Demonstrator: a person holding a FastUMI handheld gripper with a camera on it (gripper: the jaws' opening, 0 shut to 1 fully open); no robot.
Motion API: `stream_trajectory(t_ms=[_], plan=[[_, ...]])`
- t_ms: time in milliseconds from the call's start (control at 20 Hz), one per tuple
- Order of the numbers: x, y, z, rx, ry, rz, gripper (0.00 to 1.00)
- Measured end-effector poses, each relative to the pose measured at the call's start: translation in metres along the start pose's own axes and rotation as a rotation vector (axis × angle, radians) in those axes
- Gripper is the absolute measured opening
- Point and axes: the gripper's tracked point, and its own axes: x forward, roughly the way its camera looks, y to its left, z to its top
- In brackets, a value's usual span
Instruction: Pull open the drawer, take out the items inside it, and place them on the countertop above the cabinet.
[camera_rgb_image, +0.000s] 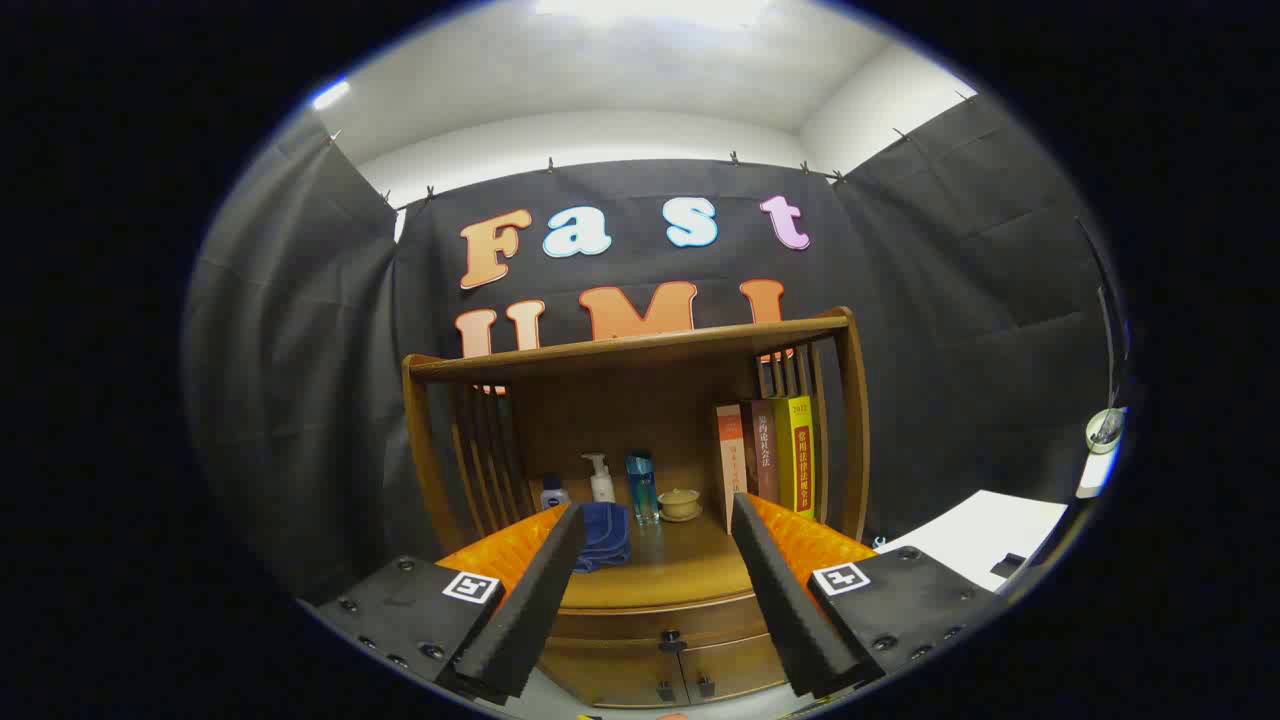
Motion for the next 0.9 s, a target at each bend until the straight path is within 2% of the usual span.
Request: stream_trajectory(t_ms=[200, 600, 750, 900], plan=[[-0.002, 0.0, -0.003, -0.01, 0.007, 0.006, 0.98], [0.004, -0.011, -0.025, -0.057, 0.042, -0.054, 0.98], [0.002, -0.009, -0.014, -0.083, 0.003, -0.084, 0.98], [0.002, 0.0, -0.013, -0.103, -0.002, -0.08, 0.98]])
